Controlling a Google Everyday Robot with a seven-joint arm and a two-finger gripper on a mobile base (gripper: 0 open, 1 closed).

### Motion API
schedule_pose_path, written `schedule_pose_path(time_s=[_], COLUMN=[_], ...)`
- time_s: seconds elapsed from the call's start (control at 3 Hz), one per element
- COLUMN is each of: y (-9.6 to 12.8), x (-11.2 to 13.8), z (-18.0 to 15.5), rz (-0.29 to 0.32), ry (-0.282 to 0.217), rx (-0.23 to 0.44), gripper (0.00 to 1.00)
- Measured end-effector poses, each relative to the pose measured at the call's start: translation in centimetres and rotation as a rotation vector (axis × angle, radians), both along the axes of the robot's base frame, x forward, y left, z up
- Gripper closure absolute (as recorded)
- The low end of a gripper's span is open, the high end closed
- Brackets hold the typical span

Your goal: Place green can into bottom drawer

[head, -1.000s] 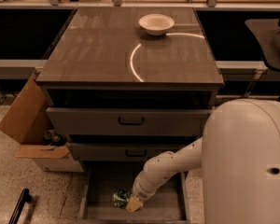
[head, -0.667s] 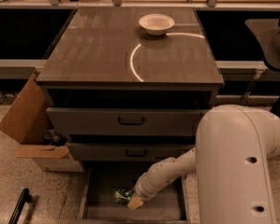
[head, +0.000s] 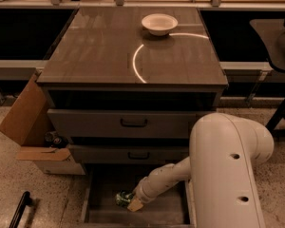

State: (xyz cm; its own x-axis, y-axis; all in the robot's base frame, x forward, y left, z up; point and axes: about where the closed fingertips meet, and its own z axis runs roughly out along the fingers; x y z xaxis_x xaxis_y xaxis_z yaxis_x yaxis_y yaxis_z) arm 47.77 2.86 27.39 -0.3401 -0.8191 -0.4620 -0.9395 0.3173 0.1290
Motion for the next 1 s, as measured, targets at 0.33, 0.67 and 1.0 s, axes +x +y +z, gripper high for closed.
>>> schedule_pose_path(time_s=[0.33,0.67,1.0], y=[0.7,1.4,1.7], x=[0.6,1.2,1.5], z=[-2.7,-5.6,-7.0], rz=[0.007,0.021,0.027], ry=[0.028,0.071,0.093], rx=[0.013,0.022,0.020], gripper=[1.00,1.00,1.00])
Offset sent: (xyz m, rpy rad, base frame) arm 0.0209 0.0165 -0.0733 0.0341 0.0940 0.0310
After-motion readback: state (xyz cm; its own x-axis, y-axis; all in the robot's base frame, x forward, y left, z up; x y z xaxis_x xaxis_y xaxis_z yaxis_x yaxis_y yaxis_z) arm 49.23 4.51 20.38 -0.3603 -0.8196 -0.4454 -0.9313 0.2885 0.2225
